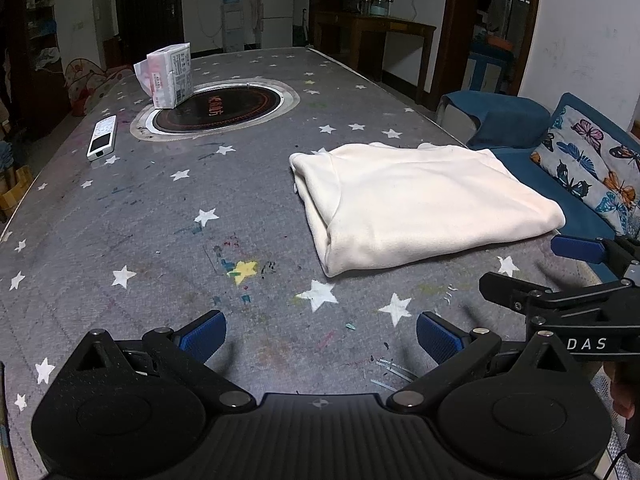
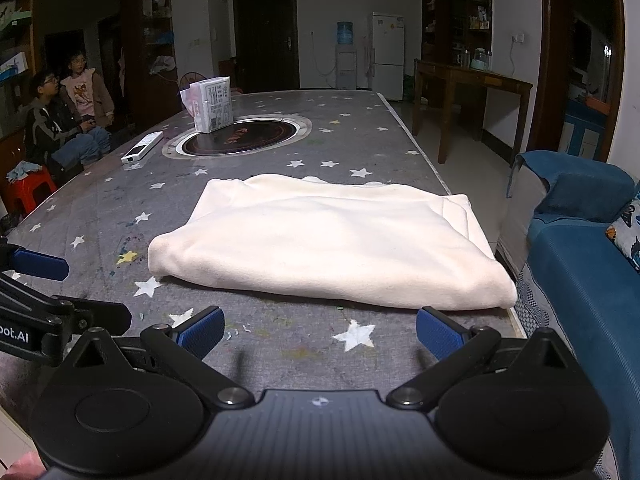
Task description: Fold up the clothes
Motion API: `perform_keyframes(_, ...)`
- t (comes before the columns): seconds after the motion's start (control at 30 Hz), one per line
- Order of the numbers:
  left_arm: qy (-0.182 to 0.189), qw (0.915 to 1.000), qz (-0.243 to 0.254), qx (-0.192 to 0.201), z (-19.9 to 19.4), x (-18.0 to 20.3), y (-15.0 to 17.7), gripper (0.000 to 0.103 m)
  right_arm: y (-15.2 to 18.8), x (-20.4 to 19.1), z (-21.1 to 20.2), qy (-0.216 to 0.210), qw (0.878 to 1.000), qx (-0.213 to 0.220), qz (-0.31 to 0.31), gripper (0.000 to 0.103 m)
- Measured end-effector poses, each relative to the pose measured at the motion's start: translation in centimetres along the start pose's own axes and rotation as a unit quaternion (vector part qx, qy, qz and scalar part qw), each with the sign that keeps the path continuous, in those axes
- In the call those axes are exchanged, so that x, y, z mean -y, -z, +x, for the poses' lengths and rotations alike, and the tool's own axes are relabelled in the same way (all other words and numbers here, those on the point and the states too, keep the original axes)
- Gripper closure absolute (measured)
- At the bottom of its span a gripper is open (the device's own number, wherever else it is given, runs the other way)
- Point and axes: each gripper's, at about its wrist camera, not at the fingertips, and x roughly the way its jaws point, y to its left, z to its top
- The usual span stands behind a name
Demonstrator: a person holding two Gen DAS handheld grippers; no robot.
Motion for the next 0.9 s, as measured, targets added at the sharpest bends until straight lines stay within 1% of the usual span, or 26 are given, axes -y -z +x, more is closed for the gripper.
perform_keyframes(0.43, -0.001, 1.0000, 0.005, -0.002, 0.15, 0.37, -0.13, 0.000, 0.00, 0.20, 0.04, -0.001, 1.000, 0.001, 0.002, 0.000)
perform_keyframes(0.9, -0.003, 1.0000, 0.004, 0.007, 0.32, 0.29, -0.35, 0.000, 0.07, 0.74, 0.28, -0.003, 1.000, -0.003, 0.007, 0.000)
